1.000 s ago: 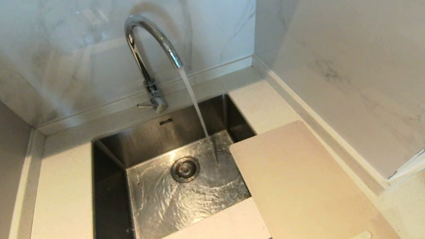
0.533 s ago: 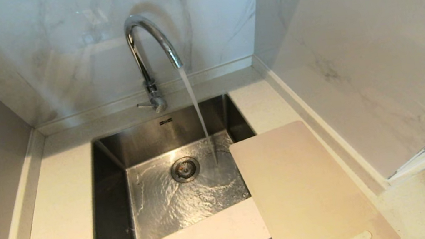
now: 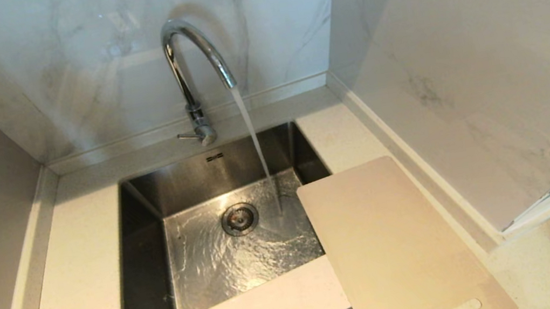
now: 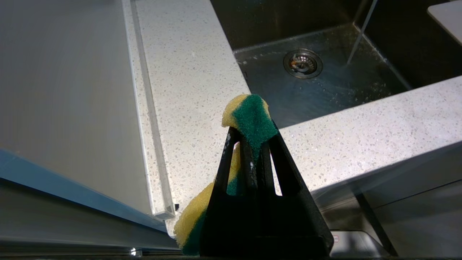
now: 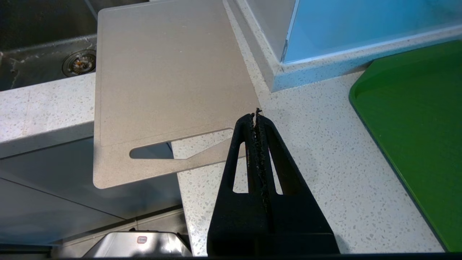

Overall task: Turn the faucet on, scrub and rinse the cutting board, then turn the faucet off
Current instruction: Pick up the cutting board

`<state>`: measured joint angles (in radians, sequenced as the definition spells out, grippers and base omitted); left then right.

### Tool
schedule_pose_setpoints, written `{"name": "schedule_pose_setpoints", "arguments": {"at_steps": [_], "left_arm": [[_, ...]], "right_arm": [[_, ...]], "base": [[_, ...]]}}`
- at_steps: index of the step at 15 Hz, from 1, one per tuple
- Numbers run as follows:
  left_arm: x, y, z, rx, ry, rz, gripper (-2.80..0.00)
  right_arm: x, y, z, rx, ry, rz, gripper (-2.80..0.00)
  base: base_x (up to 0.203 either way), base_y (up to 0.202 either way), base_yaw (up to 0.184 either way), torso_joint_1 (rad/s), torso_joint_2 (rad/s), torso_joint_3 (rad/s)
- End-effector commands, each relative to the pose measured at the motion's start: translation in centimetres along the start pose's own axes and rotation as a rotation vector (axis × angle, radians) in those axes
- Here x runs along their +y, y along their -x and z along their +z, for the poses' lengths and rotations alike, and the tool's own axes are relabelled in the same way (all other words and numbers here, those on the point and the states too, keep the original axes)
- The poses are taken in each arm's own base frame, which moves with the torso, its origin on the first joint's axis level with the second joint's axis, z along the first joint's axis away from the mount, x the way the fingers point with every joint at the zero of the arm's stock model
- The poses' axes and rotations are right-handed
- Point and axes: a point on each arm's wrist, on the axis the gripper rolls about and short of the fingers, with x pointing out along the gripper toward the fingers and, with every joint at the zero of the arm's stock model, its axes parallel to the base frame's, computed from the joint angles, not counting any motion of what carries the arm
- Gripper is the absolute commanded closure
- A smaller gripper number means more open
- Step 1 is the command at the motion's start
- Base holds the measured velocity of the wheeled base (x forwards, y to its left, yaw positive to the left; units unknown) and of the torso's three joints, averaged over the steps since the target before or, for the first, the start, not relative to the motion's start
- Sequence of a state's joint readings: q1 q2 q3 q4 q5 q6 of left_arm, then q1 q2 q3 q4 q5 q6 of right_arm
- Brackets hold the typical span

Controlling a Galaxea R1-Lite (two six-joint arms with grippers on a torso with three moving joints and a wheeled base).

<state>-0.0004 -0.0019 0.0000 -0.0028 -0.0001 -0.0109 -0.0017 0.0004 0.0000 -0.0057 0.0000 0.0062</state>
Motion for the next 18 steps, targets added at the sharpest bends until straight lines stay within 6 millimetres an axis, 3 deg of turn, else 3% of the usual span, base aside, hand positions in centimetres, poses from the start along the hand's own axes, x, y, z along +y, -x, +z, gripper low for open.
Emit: {"name": "schedule_pose_setpoints", "arguments": {"at_steps": [1, 18], "left_arm": [[0.00, 0.00, -0.04, 0.000, 0.001, 0.000, 0.00], [-0.01, -0.02, 0.01, 0.000, -0.006, 0.001, 0.00]], "right_arm": [[0.00, 0.00, 0.00, -0.001, 0.000, 0.000, 0.00], [0.00, 0.00, 0.00, -0.001, 0.000, 0.000, 0.00]], "base": [[0.000, 0.000, 0.000, 0.000, 0.00, 0.000], [0.000, 0.000, 0.000, 0.000, 0.00, 0.000]]}}
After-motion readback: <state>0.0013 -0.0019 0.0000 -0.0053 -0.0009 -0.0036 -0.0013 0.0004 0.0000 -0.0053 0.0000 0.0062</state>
